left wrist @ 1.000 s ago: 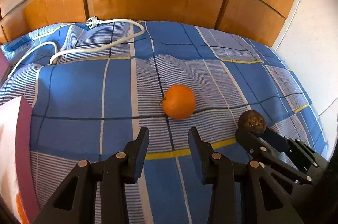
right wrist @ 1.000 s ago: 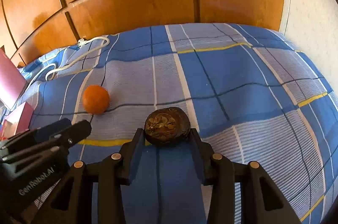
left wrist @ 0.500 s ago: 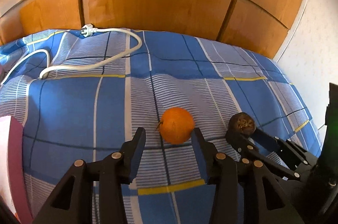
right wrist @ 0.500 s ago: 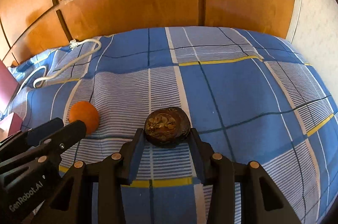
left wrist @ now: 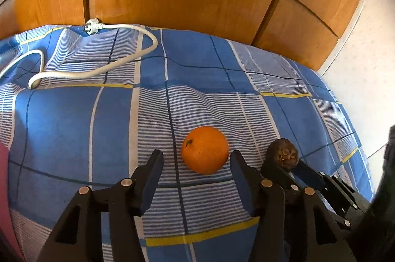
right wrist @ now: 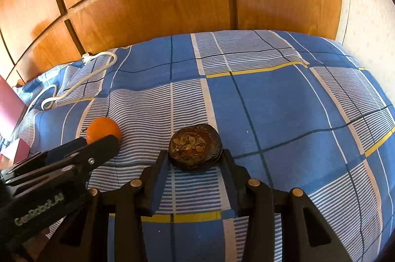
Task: Organize fruits
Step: 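Grasp the orange with left gripper while right gripper grasps the dark passion fruit, then lift the orange with left gripper while right gripper lifts the passion fruit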
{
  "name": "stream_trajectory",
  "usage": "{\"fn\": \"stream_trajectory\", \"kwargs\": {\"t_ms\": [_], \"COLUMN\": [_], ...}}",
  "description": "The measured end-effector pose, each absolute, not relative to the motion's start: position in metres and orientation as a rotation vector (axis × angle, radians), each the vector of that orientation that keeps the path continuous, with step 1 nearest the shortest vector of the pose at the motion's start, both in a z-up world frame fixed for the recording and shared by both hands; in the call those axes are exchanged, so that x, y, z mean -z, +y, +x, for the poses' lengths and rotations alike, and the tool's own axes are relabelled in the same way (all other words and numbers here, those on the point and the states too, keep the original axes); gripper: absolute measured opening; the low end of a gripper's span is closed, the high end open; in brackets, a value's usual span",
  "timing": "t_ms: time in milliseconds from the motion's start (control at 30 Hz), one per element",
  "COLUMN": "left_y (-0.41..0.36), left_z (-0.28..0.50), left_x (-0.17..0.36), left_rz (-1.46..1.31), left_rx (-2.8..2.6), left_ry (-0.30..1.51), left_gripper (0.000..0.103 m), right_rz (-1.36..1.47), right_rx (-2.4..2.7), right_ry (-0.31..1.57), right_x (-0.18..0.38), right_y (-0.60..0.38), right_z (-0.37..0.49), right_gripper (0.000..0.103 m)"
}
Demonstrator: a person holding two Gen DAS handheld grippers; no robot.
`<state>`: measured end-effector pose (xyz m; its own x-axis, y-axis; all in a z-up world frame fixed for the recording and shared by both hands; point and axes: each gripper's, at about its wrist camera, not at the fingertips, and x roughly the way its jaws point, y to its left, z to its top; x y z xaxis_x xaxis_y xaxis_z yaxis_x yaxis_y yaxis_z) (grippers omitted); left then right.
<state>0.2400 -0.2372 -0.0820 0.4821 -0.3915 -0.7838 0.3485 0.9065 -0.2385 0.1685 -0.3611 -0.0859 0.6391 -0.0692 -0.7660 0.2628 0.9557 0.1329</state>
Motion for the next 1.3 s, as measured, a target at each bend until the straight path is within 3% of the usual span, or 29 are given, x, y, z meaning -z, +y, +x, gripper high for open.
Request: {"fn": "stream_trajectory", "kwargs": {"t_ms": [67, 100, 1300], "left_y": [-0.238, -0.239, -0.146], "left_z": [0.242, 0.242, 0.092], "left_x": [0.083, 0.083, 0.086], "left_rz": [-0.047, -0.044, 0.067], "left_rx": [0.442, 0.443, 0.324], "left_ry": [0.958, 0.953, 0.877], "left_gripper": [0.050, 0.037, 0.037], "right_rz": [0.232, 0.221, 0.105], "right_rx": [0.195, 0.199, 0.155], "right_ry": [0.862, 0.863, 0.915], "right_x": [0.086, 0.086, 0.082], "right_y": [-0.360, -0.358, -0.323], "right_z": [0.169, 0.169, 0.141], "right_gripper": [0.044, 0.044, 0.043]}}
